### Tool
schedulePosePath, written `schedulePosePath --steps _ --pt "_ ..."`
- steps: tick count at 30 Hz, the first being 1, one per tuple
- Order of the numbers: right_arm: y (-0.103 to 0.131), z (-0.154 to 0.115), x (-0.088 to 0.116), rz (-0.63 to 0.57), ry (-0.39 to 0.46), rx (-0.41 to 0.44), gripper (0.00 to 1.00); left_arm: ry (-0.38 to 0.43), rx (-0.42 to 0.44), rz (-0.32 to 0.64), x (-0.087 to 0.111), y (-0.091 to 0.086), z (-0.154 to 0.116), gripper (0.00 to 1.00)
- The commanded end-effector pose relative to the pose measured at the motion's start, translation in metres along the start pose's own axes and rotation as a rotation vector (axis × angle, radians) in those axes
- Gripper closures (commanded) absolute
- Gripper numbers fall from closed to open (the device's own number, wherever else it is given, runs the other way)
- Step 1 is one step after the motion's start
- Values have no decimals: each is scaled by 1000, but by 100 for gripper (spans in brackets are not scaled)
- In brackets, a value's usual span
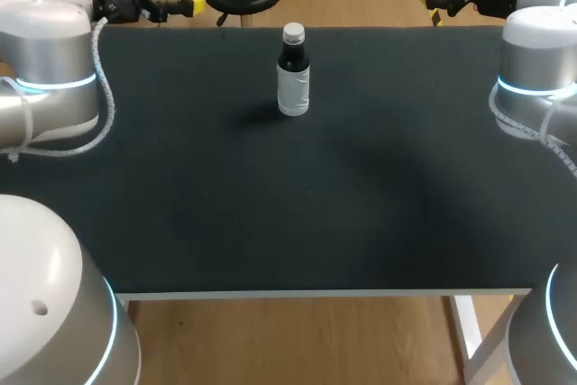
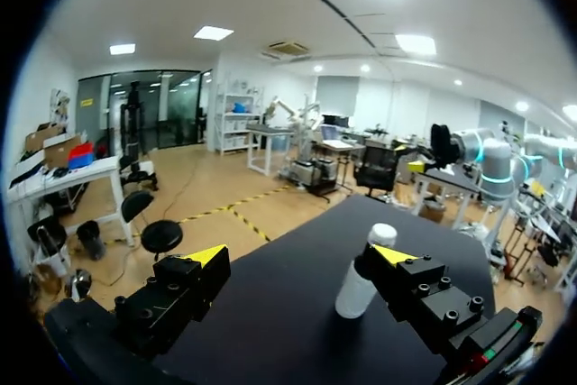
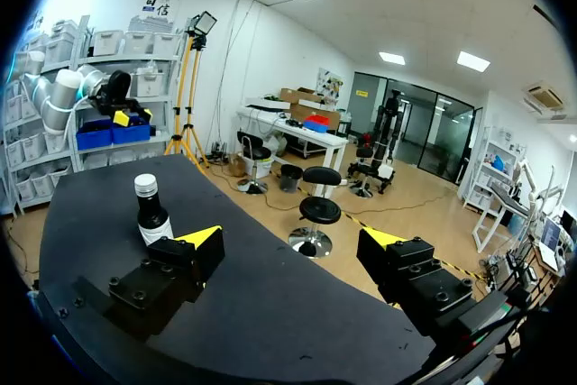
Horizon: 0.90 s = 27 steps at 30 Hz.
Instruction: Unscrew the bottle cap
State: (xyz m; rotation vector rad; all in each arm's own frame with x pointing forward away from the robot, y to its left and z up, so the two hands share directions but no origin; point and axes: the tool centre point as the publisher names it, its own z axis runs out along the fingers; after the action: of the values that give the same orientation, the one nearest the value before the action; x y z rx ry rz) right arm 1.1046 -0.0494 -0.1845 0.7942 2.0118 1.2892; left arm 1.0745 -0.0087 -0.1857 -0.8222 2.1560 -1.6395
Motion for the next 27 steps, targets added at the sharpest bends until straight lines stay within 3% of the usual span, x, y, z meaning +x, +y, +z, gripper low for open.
schedulePosePath --steps 1,7,14,22,27 --pt "0 0 0 0 1 -2 0 220 119 72 -1 12 -1 0" --pt "0 0 0 0 1 -2 0 443 199 115 9 26 9 0" --pt "0 0 0 0 1 -2 0 631 262 132 20 41 25 0" --pt "0 0 0 0 1 -2 0 734 230 168 33 53 57 0" --pt "0 0 0 0 1 -2 0 751 200 159 37 59 75 0"
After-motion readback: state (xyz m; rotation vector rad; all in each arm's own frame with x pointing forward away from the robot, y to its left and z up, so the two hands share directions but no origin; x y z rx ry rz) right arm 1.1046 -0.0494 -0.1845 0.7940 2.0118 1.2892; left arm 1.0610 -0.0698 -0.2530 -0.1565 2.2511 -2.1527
